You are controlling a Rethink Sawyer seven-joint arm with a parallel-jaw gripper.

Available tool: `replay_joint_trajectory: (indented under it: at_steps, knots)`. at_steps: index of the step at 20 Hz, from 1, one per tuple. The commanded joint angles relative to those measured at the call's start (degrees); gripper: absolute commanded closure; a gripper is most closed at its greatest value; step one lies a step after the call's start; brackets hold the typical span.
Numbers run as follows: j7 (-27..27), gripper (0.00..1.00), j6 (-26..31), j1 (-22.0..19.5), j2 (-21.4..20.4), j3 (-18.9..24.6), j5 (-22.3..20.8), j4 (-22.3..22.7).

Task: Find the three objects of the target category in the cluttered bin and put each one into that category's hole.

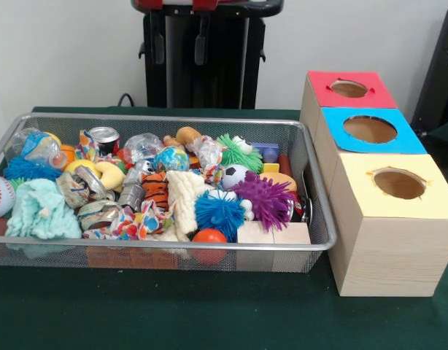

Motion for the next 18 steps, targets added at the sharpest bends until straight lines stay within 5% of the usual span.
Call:
replay_joint_trajectory:
  at_steps: [1, 18]
  knots:
    - [-12.41, 0.00, 8.46, -2.92, 2.04, 3.84, -3.43, -1.94]
    - [-27.09, 0.00, 15.11, -14.30, 11.60, 11.91, -11.16, -13.75]
